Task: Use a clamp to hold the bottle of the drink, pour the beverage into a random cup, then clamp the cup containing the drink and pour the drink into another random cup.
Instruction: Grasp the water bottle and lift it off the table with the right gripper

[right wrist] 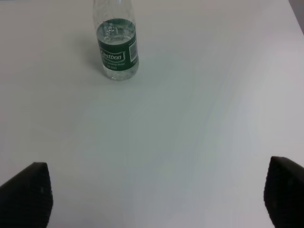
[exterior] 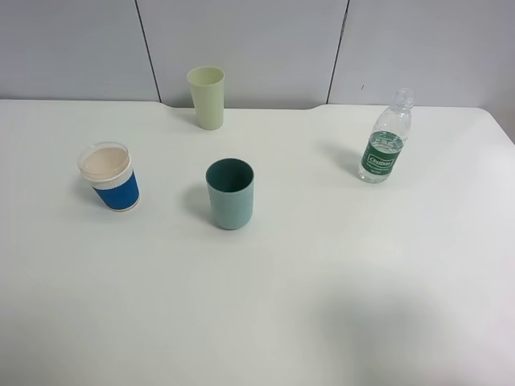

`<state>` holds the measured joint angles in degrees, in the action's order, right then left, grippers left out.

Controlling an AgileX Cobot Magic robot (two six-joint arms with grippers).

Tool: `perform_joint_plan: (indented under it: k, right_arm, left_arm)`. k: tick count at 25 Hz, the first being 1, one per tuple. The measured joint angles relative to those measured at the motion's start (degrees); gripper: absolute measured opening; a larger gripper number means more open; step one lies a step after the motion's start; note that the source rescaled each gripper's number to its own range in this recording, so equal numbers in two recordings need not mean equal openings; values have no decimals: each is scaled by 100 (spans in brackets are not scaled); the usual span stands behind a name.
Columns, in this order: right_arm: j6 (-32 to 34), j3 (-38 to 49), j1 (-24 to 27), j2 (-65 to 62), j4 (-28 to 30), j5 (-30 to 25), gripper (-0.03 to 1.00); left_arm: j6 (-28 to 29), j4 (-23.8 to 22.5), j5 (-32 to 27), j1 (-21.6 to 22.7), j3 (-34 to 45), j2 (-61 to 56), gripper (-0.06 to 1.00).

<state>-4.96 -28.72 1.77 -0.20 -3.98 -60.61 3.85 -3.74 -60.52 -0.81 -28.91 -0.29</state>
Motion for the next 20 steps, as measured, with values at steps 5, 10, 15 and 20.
perform_joint_plan:
  k: [5,10,15,20]
  right_arm:
    - [0,0,0,0,0,0,76]
    - [0,0,0,0,0,0,76]
    - [0,0,0,0,0,0,76]
    - [0,0,0,0,0,0,76]
  left_arm:
    - [0,0,0,0,0,0,100]
    - [0,0,0,0,0,0,100]
    - [0,0,0,0,0,0,100]
    - [0,0,0,0,0,0,100]
